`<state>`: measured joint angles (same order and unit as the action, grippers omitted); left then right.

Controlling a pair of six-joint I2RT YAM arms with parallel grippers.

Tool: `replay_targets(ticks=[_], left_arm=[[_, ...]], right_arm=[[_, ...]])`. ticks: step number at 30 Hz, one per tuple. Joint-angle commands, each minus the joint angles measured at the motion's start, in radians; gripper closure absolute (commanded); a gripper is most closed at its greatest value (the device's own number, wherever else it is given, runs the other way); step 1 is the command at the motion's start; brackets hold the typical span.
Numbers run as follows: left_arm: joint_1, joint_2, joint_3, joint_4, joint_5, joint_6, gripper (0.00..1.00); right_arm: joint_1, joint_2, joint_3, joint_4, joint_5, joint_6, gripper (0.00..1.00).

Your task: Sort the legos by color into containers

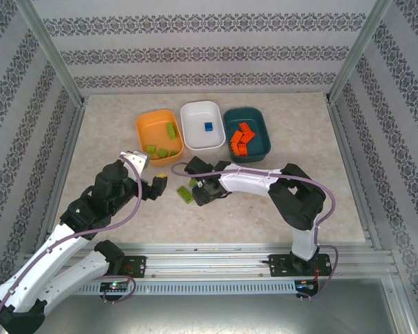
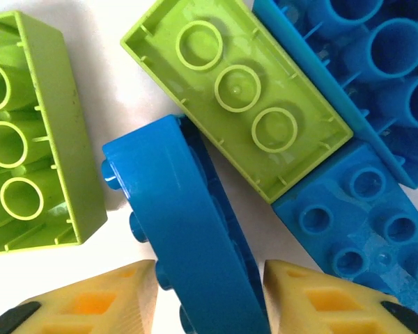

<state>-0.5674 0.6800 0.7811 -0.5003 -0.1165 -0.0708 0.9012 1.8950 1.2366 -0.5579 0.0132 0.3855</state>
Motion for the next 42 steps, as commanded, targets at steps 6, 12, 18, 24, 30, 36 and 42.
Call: replay_targets(ticks=[6, 12, 18, 24, 30, 36, 42], left_arm=[[0.012, 0.001, 0.001, 0.009, 0.001, 0.011, 0.0], [0.012, -0.005, -0.001, 0.008, 0.003, 0.009, 0.0], [0.012, -0.003, 0.0, 0.008, 0.007, 0.009, 0.0], [0.012, 0.001, 0.005, -0.001, 0.011, 0.009, 0.0], [0.012, 0.019, 0.006, -0.004, 0.03, 0.004, 0.0], [0.012, 0.077, 0.016, -0.011, 0.044, 0.002, 0.0], [0.012, 0.075, 0.01, -0.003, 0.043, 0.01, 0.0]], right_arm=[[0.005, -0.073, -0.044, 0.02, 0.008, 0.033, 0.68], [0.004, -0.195, -0.107, 0.026, 0.018, 0.065, 0.71], [-0.021, -0.294, -0.114, 0.031, 0.009, 0.078, 0.71], [-0.099, -0.268, -0.037, 0.047, -0.022, 0.066, 0.71], [-0.181, -0.132, 0.118, 0.071, -0.063, 0.051, 0.71], [-0.254, -0.008, 0.272, 0.068, -0.084, 0.045, 0.71], [-0.305, 0.147, 0.484, -0.012, -0.086, -0.001, 0.71]])
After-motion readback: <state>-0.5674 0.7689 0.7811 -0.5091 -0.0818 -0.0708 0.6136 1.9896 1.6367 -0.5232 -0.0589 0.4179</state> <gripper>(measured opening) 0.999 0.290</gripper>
